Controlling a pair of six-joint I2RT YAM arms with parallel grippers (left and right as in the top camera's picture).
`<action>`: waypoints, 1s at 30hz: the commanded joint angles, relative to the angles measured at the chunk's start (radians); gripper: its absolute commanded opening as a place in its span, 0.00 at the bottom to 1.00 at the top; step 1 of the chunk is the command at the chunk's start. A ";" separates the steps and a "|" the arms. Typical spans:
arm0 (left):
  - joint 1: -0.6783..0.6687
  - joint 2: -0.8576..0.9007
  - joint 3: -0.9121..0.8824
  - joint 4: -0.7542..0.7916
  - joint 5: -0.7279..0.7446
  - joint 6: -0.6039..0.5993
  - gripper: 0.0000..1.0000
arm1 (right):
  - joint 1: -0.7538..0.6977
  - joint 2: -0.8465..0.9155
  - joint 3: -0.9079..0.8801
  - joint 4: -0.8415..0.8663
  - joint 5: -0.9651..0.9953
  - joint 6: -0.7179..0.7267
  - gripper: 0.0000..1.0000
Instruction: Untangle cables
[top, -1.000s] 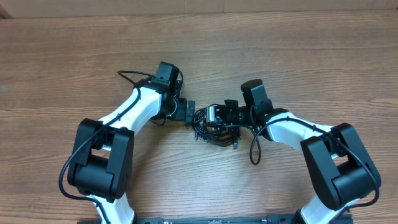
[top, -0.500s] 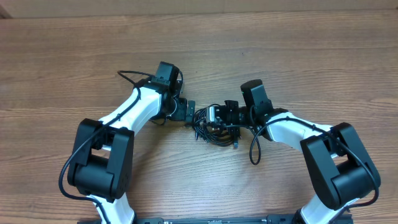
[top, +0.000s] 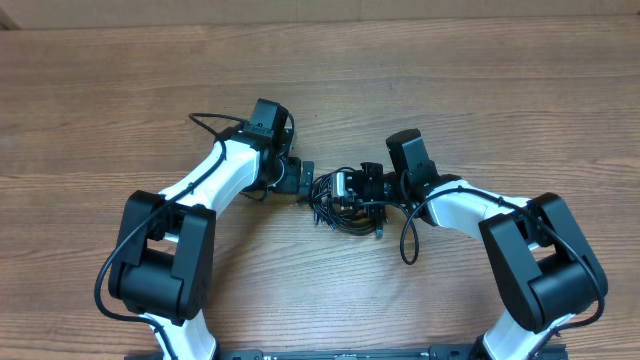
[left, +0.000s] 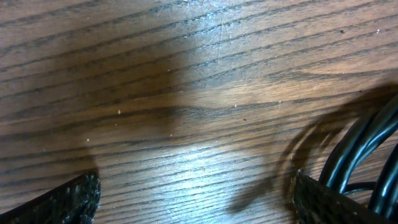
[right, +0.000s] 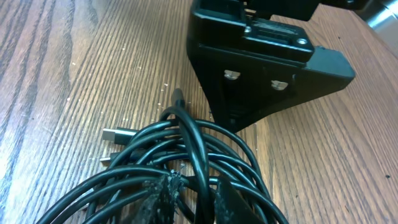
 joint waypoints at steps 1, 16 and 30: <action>-0.003 -0.014 0.007 0.000 0.005 -0.014 1.00 | 0.004 0.010 0.023 0.005 -0.003 0.000 0.18; -0.003 -0.013 0.007 -0.003 0.017 -0.014 1.00 | 0.003 0.010 0.023 0.009 -0.003 0.000 0.04; 0.004 -0.040 0.042 -0.010 0.065 0.095 1.00 | 0.003 0.010 0.023 0.009 -0.014 -0.001 0.04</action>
